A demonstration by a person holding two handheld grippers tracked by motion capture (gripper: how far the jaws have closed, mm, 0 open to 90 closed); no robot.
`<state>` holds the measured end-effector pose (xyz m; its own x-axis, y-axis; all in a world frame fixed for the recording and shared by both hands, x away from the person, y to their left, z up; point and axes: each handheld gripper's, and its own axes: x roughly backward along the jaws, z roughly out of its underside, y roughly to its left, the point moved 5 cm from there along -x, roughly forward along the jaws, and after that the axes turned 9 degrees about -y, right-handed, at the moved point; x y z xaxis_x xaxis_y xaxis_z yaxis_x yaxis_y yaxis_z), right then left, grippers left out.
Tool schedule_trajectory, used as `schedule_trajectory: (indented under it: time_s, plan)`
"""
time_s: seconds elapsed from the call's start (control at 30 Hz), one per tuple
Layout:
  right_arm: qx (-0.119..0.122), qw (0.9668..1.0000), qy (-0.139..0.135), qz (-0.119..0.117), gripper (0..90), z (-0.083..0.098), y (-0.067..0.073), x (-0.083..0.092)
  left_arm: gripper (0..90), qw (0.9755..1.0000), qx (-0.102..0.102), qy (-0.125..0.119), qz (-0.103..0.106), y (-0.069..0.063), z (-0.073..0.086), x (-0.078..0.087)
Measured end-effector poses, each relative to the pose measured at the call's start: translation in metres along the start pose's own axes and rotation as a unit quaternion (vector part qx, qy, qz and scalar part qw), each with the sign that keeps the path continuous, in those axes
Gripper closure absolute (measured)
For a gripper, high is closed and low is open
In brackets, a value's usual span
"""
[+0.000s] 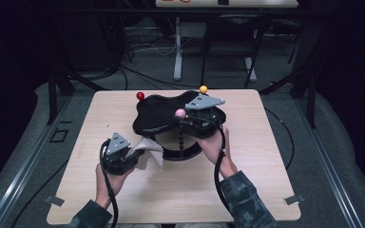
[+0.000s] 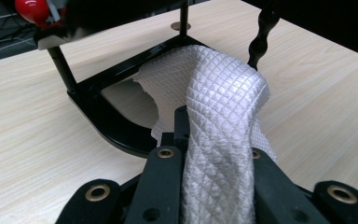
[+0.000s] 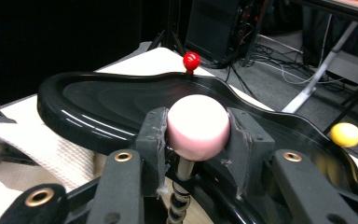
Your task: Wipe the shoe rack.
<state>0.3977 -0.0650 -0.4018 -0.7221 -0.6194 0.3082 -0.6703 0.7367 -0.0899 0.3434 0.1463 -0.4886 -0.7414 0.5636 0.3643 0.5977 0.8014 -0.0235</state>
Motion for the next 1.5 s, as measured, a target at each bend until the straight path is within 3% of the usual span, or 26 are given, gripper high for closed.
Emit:
schedule_trajectory:
  time_s: [0.23,0.4,0.53,0.6,0.67,0.7,0.8,1.07,1.27,1.37,1.5]
  plan:
    - [0.008,0.9995,0.002,0.030,59.9,0.004,-0.009,0.011,84.9,0.9999,0.003,0.005,-0.008,0.009,0.004,0.005]
    - [-0.001,0.9987,-0.008,0.050,58.9,0.008,-0.015,0.016,84.9,0.9999,0.007,0.008,-0.013,0.012,0.006,0.006]
    - [-0.015,0.9980,-0.007,0.060,49.9,0.012,-0.014,0.009,84.9,0.9999,0.007,0.007,-0.014,0.012,0.007,0.006]
    - [-0.017,0.9978,-0.008,0.064,50.9,0.015,-0.013,0.003,84.9,0.9999,0.005,0.007,-0.014,0.011,0.006,0.007]
    - [-0.016,0.9973,-0.006,0.071,59.1,0.015,-0.014,0.002,84.8,0.9999,0.005,0.005,-0.014,0.011,0.007,0.008]
    - [-0.016,0.9977,-0.010,0.065,59.4,0.015,-0.014,0.001,84.9,0.9998,0.007,0.004,-0.015,0.012,0.007,0.009]
    - [-0.011,0.9970,-0.009,0.076,60.0,0.016,-0.015,0.001,84.9,0.9998,0.010,-0.003,-0.019,0.012,0.004,0.012]
    - [-0.010,0.9967,-0.010,0.079,60.0,0.015,-0.019,-0.002,84.9,0.9991,0.009,-0.037,-0.017,0.007,-0.019,0.022]
    - [-0.006,0.9967,-0.014,0.079,60.0,0.015,-0.020,-0.006,84.6,0.9984,-0.008,-0.055,-0.009,-0.004,-0.048,0.023]
    - [-0.004,0.9970,-0.015,0.075,60.2,0.015,-0.020,-0.005,84.2,0.9985,-0.017,-0.052,-0.005,-0.007,-0.060,0.019]
    - [-0.002,0.9974,-0.023,0.068,60.4,0.016,-0.021,-0.005,84.4,0.9990,-0.027,-0.035,-0.011,-0.006,-0.063,0.009]
